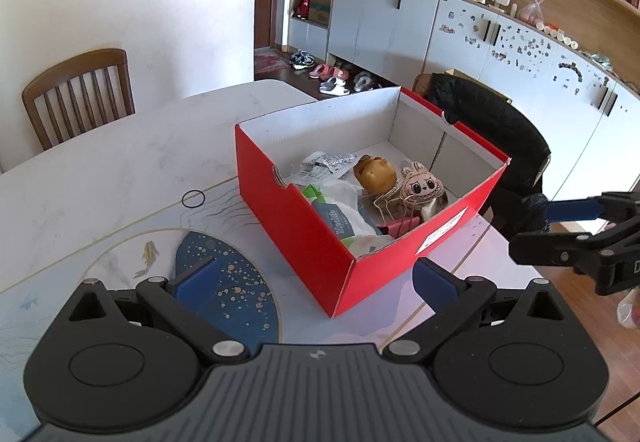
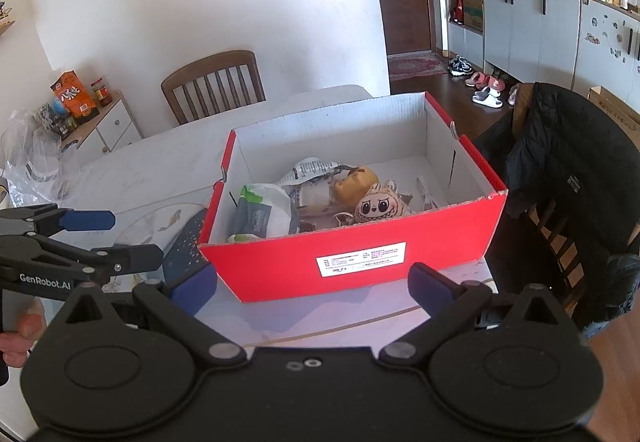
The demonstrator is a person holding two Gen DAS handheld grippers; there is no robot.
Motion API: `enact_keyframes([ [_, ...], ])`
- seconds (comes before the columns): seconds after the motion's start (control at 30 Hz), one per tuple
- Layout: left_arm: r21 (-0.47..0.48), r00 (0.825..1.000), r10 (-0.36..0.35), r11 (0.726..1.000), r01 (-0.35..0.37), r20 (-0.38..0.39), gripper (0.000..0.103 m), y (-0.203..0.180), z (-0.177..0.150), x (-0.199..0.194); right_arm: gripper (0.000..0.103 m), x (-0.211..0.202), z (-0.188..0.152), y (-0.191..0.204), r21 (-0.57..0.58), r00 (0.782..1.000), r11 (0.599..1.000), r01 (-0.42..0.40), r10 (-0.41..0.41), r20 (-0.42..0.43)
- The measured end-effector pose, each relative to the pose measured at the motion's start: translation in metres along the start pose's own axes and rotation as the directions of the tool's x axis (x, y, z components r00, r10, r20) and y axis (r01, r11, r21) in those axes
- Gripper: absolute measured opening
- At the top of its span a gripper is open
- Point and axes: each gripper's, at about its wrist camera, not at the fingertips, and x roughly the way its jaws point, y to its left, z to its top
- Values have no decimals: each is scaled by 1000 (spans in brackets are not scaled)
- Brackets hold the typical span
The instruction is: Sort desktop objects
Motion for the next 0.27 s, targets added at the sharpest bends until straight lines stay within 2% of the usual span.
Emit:
enact_keyframes([
  [0.27,-9,1000,9,1000,-9,-3,103,3,0,0,102,2,-1,0,13,1000,1000,10,-10,-5],
])
